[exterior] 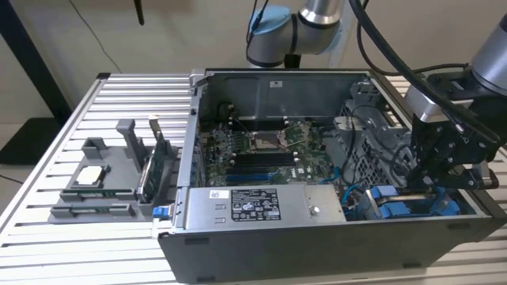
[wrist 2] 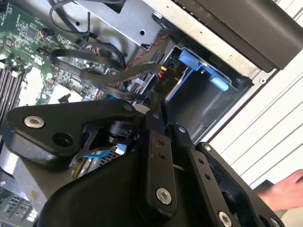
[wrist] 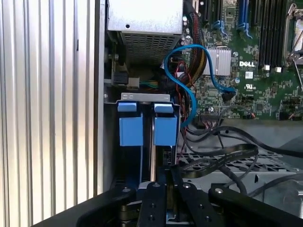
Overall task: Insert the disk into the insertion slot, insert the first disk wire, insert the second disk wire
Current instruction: 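Insert the second disk wire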
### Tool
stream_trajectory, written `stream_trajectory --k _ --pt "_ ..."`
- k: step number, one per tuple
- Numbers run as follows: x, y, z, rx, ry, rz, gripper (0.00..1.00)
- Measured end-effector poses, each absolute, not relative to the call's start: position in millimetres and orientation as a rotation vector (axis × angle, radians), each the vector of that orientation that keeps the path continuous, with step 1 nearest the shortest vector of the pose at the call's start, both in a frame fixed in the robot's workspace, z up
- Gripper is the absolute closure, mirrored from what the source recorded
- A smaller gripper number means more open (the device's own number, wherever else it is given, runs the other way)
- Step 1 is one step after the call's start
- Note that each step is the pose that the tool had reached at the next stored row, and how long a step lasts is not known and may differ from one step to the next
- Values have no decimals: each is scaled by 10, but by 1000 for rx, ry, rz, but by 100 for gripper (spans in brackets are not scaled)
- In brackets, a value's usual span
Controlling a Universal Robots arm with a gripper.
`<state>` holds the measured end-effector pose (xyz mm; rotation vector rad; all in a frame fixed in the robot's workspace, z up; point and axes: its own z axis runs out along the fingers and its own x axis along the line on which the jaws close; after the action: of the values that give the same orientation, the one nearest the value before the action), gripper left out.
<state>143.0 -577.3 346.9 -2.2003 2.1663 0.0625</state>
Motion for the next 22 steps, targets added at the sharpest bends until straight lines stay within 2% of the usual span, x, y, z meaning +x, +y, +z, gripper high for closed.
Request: stream_trajectory --k 22 --pt "1436 -5744 3374 -2197 2162 52 84"
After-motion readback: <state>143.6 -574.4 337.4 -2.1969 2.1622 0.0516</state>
